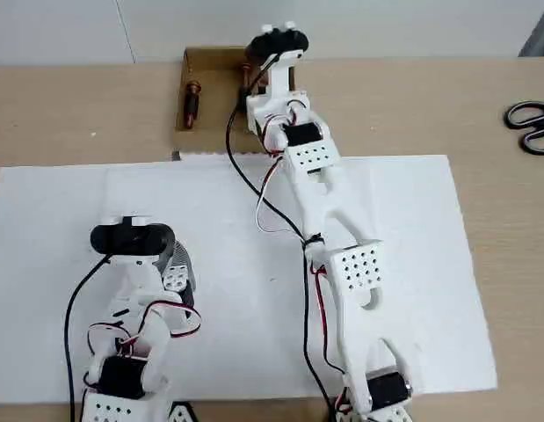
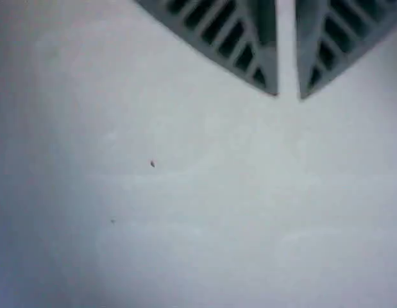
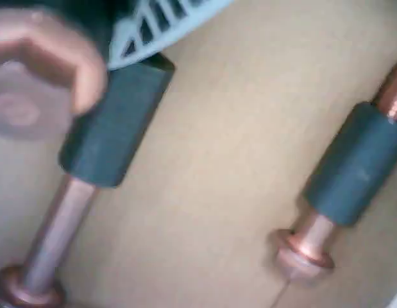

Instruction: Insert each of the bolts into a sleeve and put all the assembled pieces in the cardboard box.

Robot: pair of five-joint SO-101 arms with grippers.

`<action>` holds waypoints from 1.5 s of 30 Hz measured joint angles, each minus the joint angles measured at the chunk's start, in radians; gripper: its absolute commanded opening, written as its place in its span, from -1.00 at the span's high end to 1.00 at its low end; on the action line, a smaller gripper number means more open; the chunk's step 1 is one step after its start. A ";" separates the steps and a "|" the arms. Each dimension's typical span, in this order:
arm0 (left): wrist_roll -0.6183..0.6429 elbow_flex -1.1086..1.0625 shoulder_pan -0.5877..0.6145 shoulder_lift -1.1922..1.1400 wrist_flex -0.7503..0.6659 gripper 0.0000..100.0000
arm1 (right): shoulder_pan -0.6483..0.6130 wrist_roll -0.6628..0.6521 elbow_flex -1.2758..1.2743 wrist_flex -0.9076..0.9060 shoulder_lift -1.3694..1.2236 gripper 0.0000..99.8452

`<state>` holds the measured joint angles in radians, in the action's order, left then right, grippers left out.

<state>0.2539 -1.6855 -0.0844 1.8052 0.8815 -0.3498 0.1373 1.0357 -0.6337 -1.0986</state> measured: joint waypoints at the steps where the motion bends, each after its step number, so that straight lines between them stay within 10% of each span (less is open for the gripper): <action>1: 0.000 0.000 0.000 0.000 0.000 0.99 | 0.000 0.000 0.002 0.000 -0.003 0.99; 12: 0.000 0.000 0.000 0.000 0.000 0.99 | 0.003 0.000 0.006 -0.012 -0.003 0.40; 30: 0.000 0.000 0.000 0.000 0.000 0.99 | 0.015 0.002 0.462 -0.456 -0.002 0.41; 39: 0.000 0.000 0.000 0.000 0.000 0.99 | 0.040 0.002 0.603 -0.772 0.009 1.00; 45: 0.000 0.000 0.000 0.000 0.000 0.99 | 0.057 0.002 0.605 -0.993 0.147 0.99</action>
<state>0.2539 -1.6855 -0.0844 1.8052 0.8815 -0.2931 0.1389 1.6402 -1.6264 -0.9513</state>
